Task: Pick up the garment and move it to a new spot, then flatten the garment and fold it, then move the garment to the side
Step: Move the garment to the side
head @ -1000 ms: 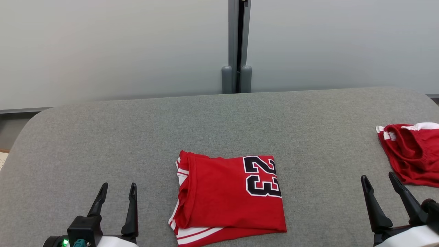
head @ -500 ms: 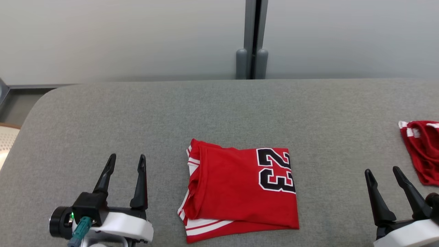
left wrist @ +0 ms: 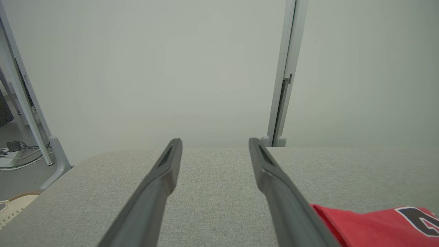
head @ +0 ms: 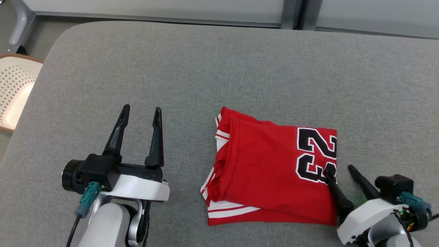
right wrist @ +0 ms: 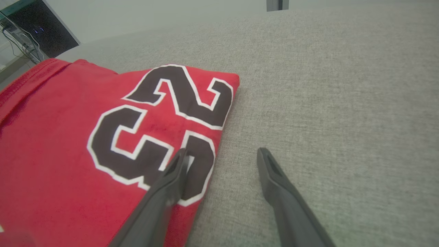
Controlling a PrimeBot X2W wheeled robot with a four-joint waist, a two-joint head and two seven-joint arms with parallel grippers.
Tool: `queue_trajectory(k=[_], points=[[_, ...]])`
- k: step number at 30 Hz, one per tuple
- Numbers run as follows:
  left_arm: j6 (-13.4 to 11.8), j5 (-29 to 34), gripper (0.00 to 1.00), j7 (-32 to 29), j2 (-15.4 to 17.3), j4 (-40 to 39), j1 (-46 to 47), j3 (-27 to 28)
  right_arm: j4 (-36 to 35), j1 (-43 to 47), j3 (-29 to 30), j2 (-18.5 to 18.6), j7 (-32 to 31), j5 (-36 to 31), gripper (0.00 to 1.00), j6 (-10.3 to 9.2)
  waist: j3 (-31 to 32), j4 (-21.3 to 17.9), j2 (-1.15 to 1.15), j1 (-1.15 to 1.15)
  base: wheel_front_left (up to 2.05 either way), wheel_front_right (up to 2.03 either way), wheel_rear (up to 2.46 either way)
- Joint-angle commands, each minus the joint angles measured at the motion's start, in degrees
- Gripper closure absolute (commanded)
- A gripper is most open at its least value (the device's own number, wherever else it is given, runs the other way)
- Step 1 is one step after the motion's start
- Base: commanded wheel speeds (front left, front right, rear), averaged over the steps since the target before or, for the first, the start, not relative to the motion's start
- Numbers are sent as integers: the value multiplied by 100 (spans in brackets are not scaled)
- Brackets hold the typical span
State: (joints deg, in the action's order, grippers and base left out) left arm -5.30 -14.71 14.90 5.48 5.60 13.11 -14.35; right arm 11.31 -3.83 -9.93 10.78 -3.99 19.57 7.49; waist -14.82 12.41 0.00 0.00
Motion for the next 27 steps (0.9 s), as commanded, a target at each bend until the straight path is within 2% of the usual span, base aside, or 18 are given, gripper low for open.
queue_trajectory(k=[1, 3, 4, 5, 6, 7, 12, 16, 20, 27], points=[[29, 34, 0, 28, -4, -12, 125, 16, 198, -150, -90, -18, -54, 77, 0, 0, -233, 205, 0, 0, 0, 0, 0], [35, 68, 0, 29, -34, -69, 168, 44, 463, -228, -194, -40, -104, 130, 0, 0, -266, 218, 0, 0, 0, 0, 0], [30, 81, 0, 28, -45, -96, 173, 59, 562, -254, -242, -46, -137, 154, 16, 0, -283, 216, 0, 0, 0, 0, 0], [17, 146, 0, 28, -48, -98, 171, 64, 640, -270, -288, -38, -161, 173, 67, 0, -291, 208, 0, 0, 0, 0, 0], [17, 146, 0, 28, -48, -98, 171, 64, 640, -270, -288, -38, -161, 173, 67, 0, -291, 208, 0, 0, 0, 0, 0], [18, 169, 0, 30, -55, -131, 146, 115, 704, -315, -366, -43, -125, 246, 100, 0, -294, 173, 0, 0, 0, 0, 0], [60, 263, 0, 30, -51, -188, 99, 182, 641, -396, -468, 81, -25, 320, 100, -6, -265, 46, 0, 0, 0, 0, 0], [77, 374, 0, 31, -9, -261, 33, 211, 494, -424, -500, 229, 59, 260, 100, -8, -206, -226, 0, 0, 0, 0, 0], [75, 443, 0, 31, 50, -380, -13, 224, 386, -418, -475, 358, 36, 226, 100, -7, -189, -689, 0, 0, 0, 0, 0], [116, 555, 0, -65, 217, -651, -38, 148, 243, -408, -260, 642, 103, 184, 100, -5, -208, -1730, 0, 0, 0, 0, 0]])
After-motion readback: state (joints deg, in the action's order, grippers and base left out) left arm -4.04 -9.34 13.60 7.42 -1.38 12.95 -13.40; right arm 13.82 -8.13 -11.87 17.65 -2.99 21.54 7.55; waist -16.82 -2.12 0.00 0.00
